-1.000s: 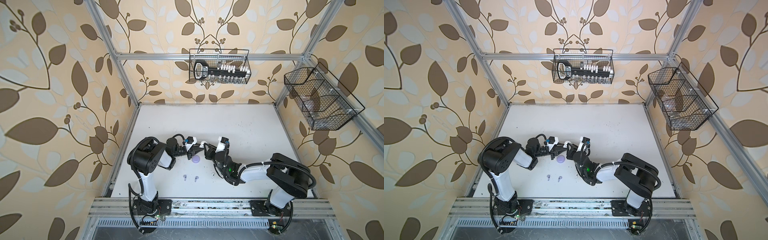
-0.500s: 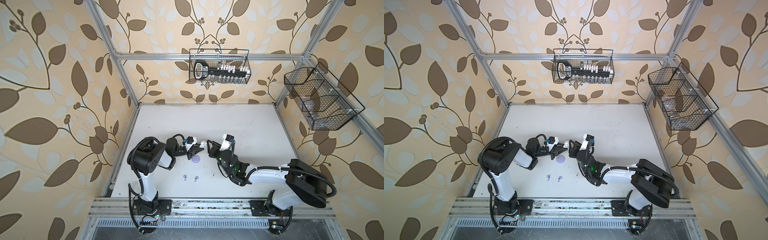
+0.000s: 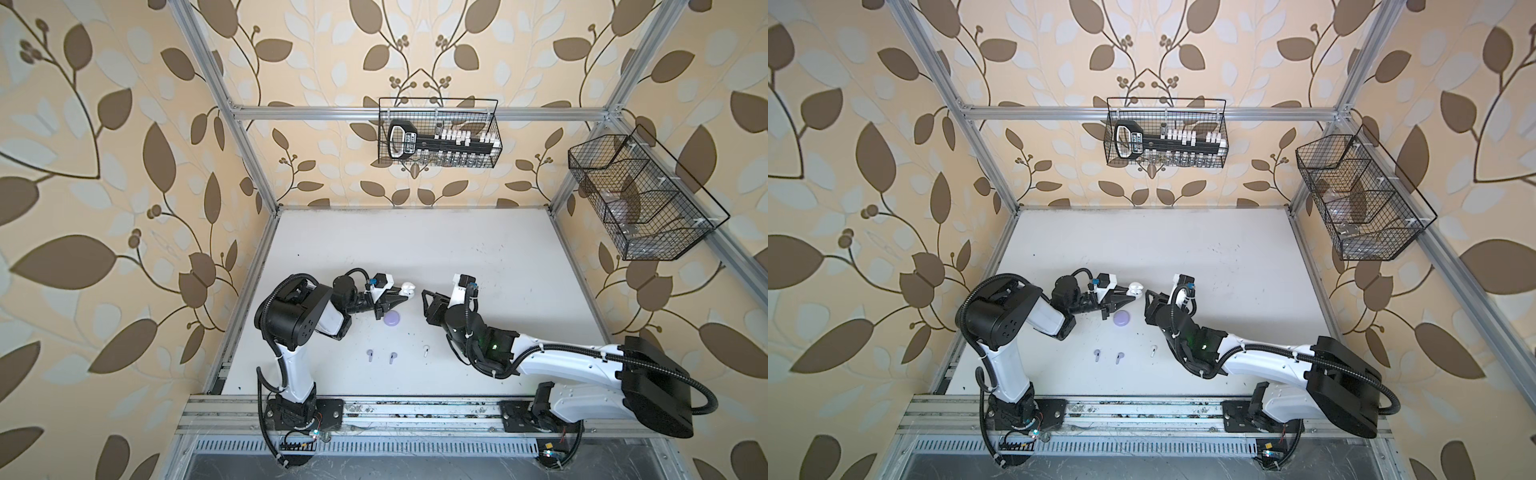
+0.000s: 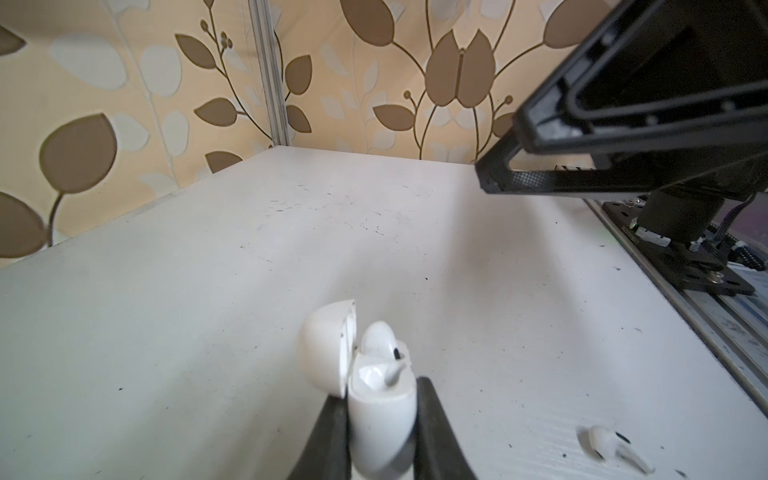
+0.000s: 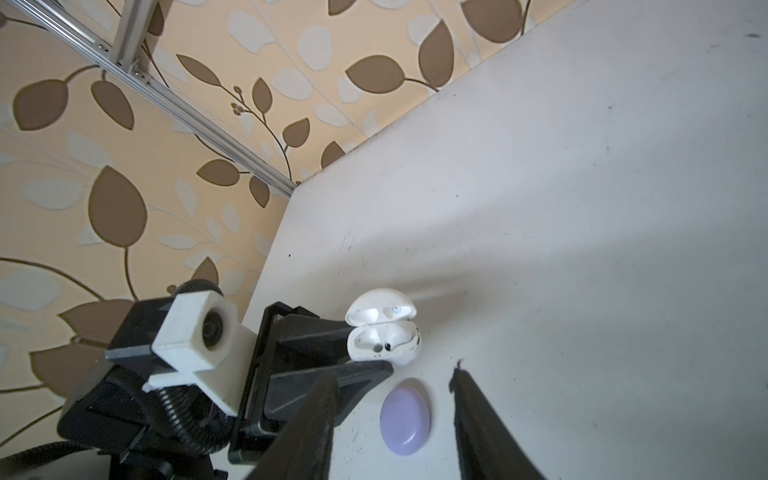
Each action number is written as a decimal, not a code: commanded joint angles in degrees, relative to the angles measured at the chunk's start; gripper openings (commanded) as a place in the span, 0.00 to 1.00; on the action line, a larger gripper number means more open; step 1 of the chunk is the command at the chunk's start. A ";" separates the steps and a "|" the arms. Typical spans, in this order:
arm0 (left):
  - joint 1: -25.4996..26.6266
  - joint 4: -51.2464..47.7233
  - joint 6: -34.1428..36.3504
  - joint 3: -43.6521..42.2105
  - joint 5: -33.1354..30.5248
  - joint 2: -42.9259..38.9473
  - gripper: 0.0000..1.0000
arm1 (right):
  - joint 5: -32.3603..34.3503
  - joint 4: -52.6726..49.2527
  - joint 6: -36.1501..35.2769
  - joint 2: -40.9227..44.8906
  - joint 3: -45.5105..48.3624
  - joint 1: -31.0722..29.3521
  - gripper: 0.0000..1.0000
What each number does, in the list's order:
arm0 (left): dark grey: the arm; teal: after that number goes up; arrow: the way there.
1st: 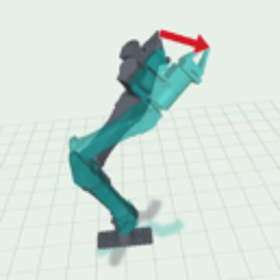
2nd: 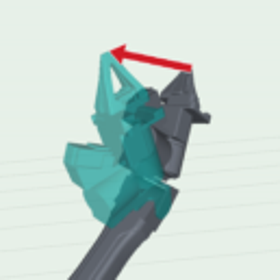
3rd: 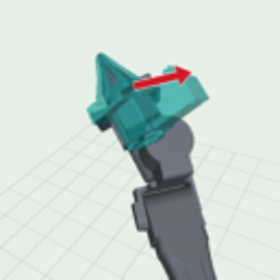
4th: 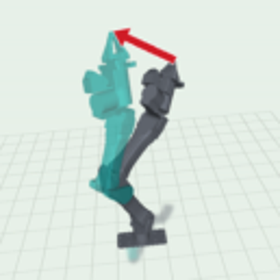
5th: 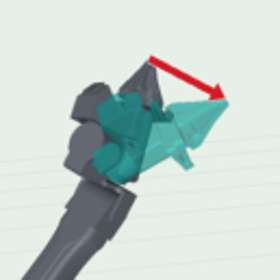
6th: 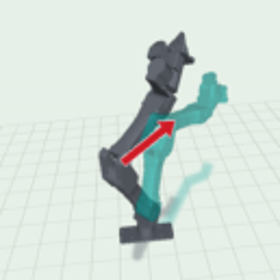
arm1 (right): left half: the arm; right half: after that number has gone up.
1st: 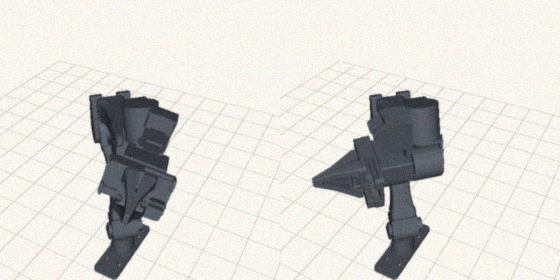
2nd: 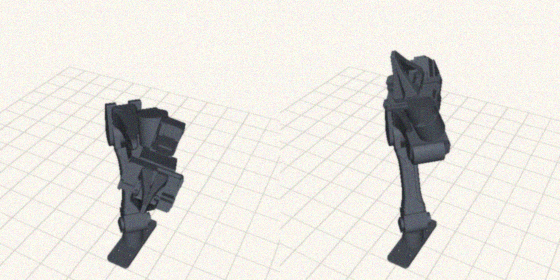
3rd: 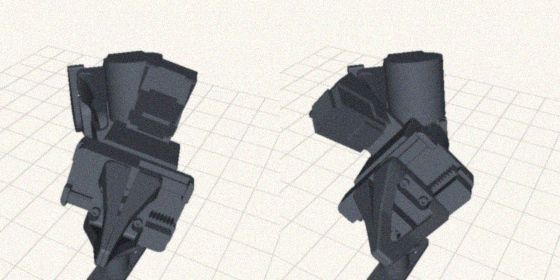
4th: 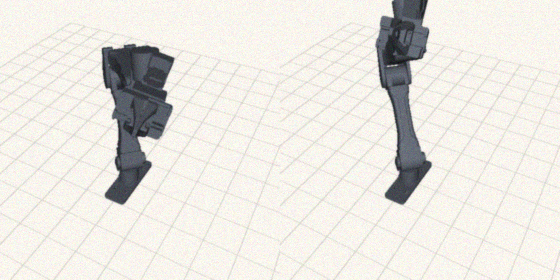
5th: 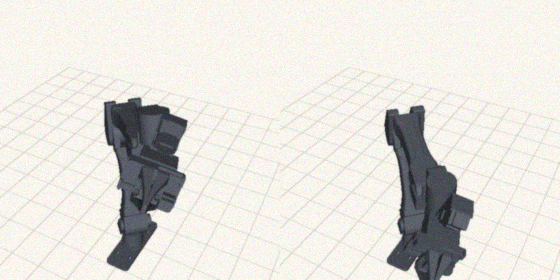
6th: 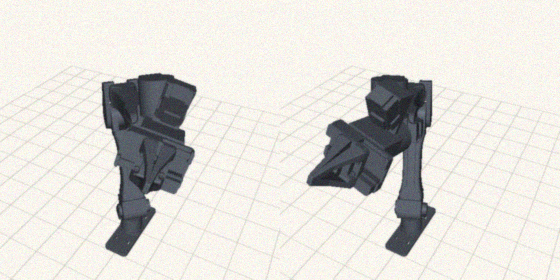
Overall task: Insert the wireless bluetooth earbuds into the charging case
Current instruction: 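Open the right gripper and withdraw it from the case, then move the right gripper over the second white earbud on the table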
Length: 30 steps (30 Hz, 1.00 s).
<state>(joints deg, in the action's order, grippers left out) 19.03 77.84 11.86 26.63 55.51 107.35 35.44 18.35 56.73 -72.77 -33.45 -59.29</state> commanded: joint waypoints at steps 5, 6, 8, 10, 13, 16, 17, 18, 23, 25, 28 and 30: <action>-0.39 3.71 1.49 -0.87 2.28 -0.30 0.00 | -3.21 -16.59 3.95 1.52 -2.95 -2.86 0.47; -0.39 3.64 1.63 -0.93 2.41 -0.32 0.00 | -3.40 -18.29 4.66 1.24 -3.39 -3.39 0.47; -0.35 3.72 1.76 -0.97 2.49 -0.37 0.00 | -3.96 -20.94 5.80 0.65 -3.79 -4.27 0.47; -0.31 3.71 1.89 -1.03 2.64 -0.35 0.00 | -4.44 -22.90 7.16 0.28 -3.78 -5.19 0.47; -0.31 3.63 2.33 -1.23 2.94 -0.39 0.00 | -5.69 -25.23 9.24 -0.19 -3.74 -6.30 0.47; -0.22 3.67 2.73 -1.42 3.11 -0.39 0.00 | -6.86 -28.47 10.83 -0.99 -4.63 -7.34 0.47; -0.22 3.69 2.81 -1.45 3.12 -0.41 0.00 | -7.36 -29.93 11.59 -1.33 -5.11 -7.61 0.46; -0.15 3.65 2.82 -1.49 3.07 -0.40 0.00 | -7.70 -31.64 12.55 -1.78 -5.58 -7.80 0.46; -0.13 3.72 3.08 -1.46 3.15 -0.48 0.00 | -9.80 -35.13 15.52 -5.08 -7.19 -9.12 0.45; -0.13 3.72 3.08 -1.59 3.12 -0.48 0.00 | -10.07 -35.61 16.52 -6.27 -7.61 -9.61 0.45; -0.13 3.71 3.08 -1.52 3.20 -0.48 0.00 | -10.67 -35.50 17.56 -7.91 -8.16 -9.96 0.45; -0.04 3.65 3.18 -1.58 3.19 -0.48 0.00 | -11.33 -35.74 18.27 -9.05 -8.66 -9.97 0.44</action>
<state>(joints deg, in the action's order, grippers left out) 19.05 77.84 13.98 25.47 56.97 107.35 25.32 -14.90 71.90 -80.40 -40.10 -68.90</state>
